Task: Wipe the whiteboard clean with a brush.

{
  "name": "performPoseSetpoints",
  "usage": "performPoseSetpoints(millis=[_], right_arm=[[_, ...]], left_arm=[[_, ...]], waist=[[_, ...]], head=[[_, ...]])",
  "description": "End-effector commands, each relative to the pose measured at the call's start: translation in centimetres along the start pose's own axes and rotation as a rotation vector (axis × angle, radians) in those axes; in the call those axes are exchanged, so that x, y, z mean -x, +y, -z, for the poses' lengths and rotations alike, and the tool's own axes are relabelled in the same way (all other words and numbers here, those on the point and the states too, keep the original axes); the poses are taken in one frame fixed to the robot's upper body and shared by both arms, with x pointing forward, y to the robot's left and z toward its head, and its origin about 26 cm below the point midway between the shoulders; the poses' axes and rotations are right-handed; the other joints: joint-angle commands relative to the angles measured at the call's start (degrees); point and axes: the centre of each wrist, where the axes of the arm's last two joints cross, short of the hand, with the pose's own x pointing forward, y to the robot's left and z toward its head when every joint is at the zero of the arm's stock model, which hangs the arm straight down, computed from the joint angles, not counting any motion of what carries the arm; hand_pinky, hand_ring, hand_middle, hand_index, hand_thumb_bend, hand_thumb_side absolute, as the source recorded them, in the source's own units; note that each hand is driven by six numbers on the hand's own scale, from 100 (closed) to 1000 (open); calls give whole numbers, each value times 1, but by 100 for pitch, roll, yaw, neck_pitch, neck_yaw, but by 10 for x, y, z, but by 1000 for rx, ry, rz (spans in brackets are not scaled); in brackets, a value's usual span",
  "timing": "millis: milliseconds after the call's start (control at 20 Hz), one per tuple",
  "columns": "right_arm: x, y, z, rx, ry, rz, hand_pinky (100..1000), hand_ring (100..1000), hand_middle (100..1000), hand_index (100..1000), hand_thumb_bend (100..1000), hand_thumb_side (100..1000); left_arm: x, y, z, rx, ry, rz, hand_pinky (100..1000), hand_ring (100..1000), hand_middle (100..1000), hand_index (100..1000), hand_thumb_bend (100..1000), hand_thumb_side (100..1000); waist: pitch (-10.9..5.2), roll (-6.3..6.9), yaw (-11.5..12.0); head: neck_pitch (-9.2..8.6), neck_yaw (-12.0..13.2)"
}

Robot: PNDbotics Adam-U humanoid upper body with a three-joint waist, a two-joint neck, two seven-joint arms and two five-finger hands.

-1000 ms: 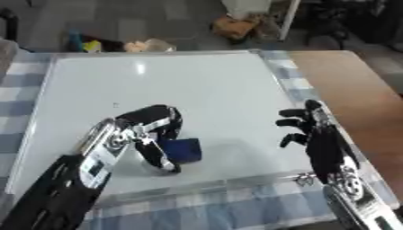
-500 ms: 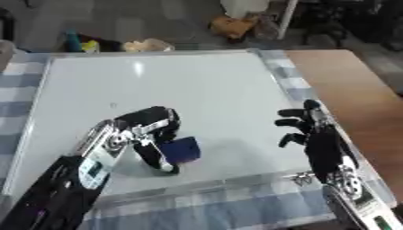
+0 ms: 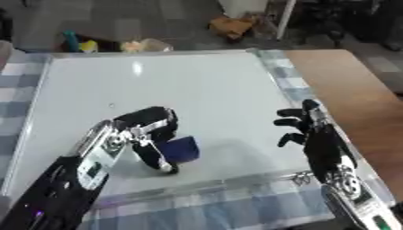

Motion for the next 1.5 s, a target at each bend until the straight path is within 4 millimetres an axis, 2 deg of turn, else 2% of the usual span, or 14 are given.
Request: performPoseSetpoints(millis=[50, 300, 600, 700, 750, 850, 1500], right_arm=[[-7, -1, 2, -5, -25, -8, 381, 691, 695, 657, 100, 1000], [-7, -1, 2, -6, -26, -8, 381, 690, 694, 657, 100, 1000], [-7, -1, 2, -6, -25, -8, 381, 690, 695, 657, 100, 1000], [-7, -1, 2, -7, -26, -8, 381, 690, 695, 657, 100, 1000], [-7, -1, 2, -7, -25, -8, 381, 690, 695, 657, 100, 1000], [-7, -1, 2, -7, -25, -8, 381, 690, 695, 657, 100, 1000], [-7, -1, 2, -9, -24, -8, 381, 690, 695, 657, 100, 1000]], left_arm=[[-3, 7, 1, -14, -14, 10, 337, 343, 313, 100, 667, 100], [-4, 7, 1, -13, -17, 8, 354, 361, 329, 100, 663, 100], [-3, 7, 1, -11, -18, 8, 344, 351, 319, 100, 600, 100], [-4, 7, 1, -14, -19, 7, 339, 346, 314, 100, 547, 100], [-4, 8, 1, -17, -19, 7, 336, 343, 310, 100, 468, 100], [-4, 8, 1, -24, -19, 5, 333, 339, 306, 100, 425, 100], [-4, 8, 1, -28, -28, 2, 328, 330, 292, 100, 391, 100]], waist=[[-59, 6, -15], [-61, 6, -16], [-64, 5, -22], [-64, 5, -21], [-63, 4, -21], [-61, 4, -20], [-66, -6, -3]], head=[[16, -13], [13, -18], [6, -23], [5, -24], [6, -25], [7, -25], [5, -30]])
